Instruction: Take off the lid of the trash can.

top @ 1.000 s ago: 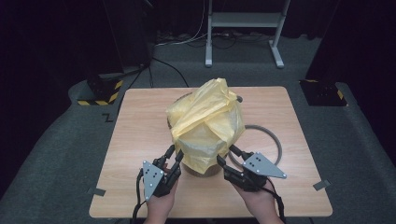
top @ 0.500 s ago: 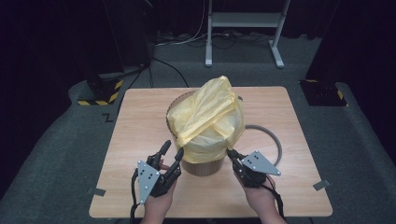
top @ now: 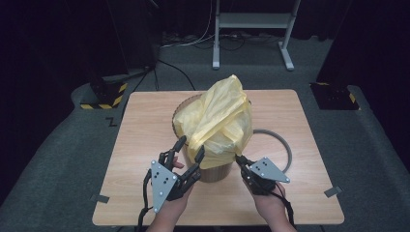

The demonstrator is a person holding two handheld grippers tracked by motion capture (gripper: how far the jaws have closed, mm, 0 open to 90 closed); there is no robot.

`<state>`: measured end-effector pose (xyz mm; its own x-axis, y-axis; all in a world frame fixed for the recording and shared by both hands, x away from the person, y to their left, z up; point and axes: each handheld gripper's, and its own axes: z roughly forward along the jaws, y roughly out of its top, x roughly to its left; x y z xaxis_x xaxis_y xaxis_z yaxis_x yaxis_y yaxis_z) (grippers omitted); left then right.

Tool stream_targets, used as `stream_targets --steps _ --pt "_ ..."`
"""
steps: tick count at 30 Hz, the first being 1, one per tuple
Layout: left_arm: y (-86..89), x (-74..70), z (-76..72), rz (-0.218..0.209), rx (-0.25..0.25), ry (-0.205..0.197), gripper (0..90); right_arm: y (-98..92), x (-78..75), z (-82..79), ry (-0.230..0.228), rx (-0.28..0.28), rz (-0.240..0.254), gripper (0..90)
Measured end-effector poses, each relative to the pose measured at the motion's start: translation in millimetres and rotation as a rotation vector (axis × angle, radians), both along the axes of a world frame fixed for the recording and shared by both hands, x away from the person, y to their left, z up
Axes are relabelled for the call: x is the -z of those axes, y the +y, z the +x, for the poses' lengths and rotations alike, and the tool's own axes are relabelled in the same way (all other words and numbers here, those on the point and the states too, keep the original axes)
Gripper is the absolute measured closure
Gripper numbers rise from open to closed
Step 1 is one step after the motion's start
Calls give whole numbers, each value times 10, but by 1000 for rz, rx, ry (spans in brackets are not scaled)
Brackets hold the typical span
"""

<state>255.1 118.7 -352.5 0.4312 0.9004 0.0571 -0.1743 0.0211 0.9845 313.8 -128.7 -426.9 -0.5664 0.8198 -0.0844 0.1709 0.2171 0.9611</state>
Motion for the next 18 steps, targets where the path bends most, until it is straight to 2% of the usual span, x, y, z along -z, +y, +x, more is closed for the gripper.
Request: stream_targets --steps 2,4,5,7,8,9,10,11,12,15,16,18 --pt "-8 -10 -10 -6 1 -5 439 4 0 -7 2 0 -1 890" --pt "-34 -48 9 15 -11 -7 439 14 2 -13 -3 -3 -6 890" --pt "-55 -79 35 31 -14 1 436 20 3 -16 -5 -6 -8 890" --pt "-92 -136 111 61 -26 44 440 29 5 -21 -2 -9 -7 890" --pt "-90 -154 156 83 -26 66 470 31 6 -21 -3 -11 -8 890" --pt "-77 -158 192 101 -20 80 606 32 6 -22 -2 -12 -8 890" --pt "-55 -154 219 104 -37 89 734 30 6 -23 -1 -12 -7 890" --pt "-9 -142 242 83 -51 98 832 25 6 -23 -3 -12 -7 890" --pt "76 -128 267 54 -67 109 868 18 6 -21 -2 -12 -6 890" --pt "418 12 371 -64 -159 151 888 4 4 -25 -3 -16 -6 891" --pt "533 90 430 -97 -177 190 891 3 4 -30 -3 -19 -7 891" --pt "699 263 559 -132 -194 267 892 8 -1 -44 -6 -35 -5 891"
